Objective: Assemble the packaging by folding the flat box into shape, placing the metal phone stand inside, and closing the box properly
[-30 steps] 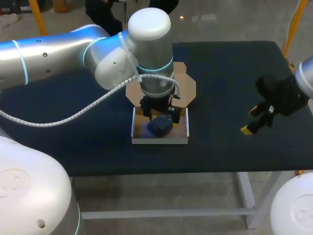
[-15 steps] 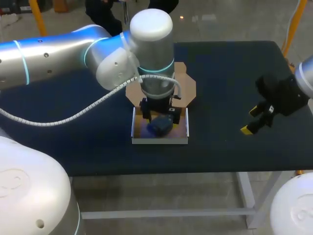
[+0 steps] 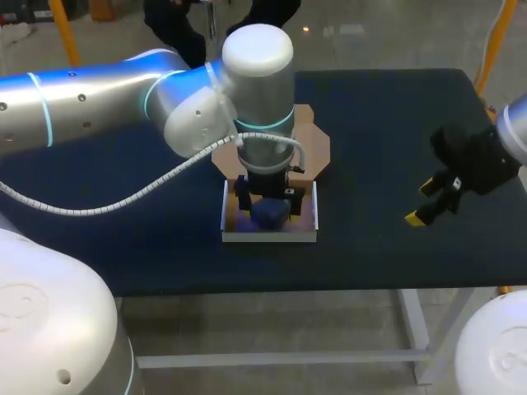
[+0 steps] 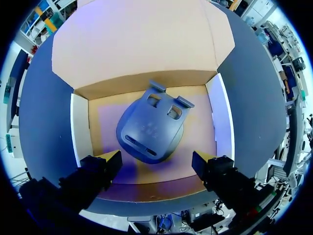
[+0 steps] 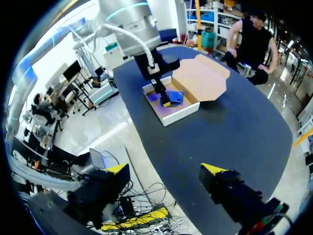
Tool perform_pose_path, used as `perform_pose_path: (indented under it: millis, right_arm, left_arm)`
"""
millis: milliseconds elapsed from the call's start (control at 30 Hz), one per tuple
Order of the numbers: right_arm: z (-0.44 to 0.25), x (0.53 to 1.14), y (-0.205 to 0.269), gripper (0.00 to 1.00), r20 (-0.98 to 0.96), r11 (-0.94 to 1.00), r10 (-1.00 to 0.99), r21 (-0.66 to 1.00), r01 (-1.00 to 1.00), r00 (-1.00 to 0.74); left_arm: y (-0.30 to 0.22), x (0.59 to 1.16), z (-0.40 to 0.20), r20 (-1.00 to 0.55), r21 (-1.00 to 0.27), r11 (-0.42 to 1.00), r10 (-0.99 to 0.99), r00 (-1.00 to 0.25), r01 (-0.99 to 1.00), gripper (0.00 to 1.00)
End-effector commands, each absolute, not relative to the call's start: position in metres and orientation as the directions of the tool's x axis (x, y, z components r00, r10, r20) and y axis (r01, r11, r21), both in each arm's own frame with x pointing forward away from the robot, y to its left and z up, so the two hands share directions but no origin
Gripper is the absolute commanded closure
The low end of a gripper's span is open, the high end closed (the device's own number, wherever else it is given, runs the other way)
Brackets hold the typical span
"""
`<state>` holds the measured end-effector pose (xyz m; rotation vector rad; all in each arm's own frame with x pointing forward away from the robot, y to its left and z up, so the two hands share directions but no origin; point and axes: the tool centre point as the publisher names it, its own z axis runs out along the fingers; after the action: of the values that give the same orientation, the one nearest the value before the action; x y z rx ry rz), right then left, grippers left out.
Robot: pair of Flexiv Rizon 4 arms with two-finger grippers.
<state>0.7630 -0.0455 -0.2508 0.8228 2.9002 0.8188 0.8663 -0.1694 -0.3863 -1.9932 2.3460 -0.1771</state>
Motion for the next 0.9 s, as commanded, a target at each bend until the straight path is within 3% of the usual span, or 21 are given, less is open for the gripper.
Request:
perform_pose_path:
  millis: [33, 900]
  right_arm:
    - [-0.249, 0.762, -0.047, 0.00, 0.124, 0.724, 0.491, 0.493, 0.483, -0.862]
    - [-0.249, 0.762, -0.047, 0.00, 0.124, 0.724, 0.491, 0.493, 0.483, -0.862]
  left_arm:
    - [-0.169, 0.864, -0.390, 0.022, -0.117, 0.142, -0.989, -0.146, -0.983, 0.00]
    - [-0.176, 0.811, -0.399, 0.020, -0.053, 0.084, -0.996, -0.085, -0.995, 0.00]
